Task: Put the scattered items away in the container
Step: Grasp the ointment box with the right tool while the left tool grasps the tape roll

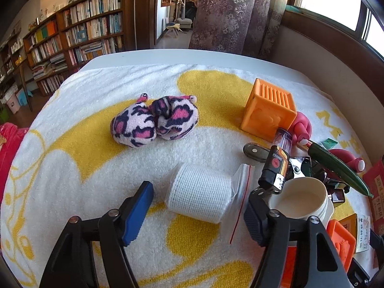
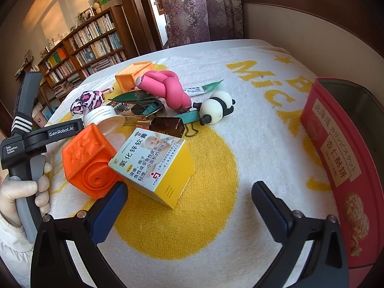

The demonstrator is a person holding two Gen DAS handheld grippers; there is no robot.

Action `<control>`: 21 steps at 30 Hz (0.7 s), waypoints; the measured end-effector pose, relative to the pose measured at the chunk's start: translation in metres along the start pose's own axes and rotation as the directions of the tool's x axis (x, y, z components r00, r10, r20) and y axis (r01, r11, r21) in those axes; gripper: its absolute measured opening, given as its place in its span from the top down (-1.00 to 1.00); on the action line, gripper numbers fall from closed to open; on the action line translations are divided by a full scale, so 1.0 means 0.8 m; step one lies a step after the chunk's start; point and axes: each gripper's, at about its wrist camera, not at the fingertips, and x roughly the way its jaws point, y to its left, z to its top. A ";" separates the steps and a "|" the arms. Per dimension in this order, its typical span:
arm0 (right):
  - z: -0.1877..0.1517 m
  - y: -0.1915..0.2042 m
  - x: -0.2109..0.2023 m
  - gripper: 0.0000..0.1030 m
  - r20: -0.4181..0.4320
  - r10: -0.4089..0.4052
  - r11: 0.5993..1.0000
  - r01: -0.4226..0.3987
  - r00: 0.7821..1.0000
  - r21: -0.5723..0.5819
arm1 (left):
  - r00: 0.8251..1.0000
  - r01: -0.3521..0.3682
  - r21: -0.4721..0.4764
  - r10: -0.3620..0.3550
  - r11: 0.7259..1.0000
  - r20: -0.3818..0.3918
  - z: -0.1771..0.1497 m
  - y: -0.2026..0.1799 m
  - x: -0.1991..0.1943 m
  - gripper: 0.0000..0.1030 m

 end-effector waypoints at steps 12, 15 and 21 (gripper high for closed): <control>0.000 -0.002 -0.005 -0.99 0.022 0.010 1.000 -0.010 1.000 0.008 | 0.996 0.032 -0.007 -0.032 0.999 0.083 -0.004 0.005 -0.040 0.13; 0.000 -0.003 -0.006 -0.99 0.025 0.010 1.000 -0.010 1.000 0.015 | 0.994 0.043 0.001 -0.043 0.999 0.102 -0.005 0.000 -0.050 0.13; 0.006 0.005 -0.002 -0.99 0.001 0.005 1.000 -0.005 1.000 0.007 | 0.991 0.072 0.016 -0.074 0.997 0.111 -0.008 -0.008 -0.059 0.13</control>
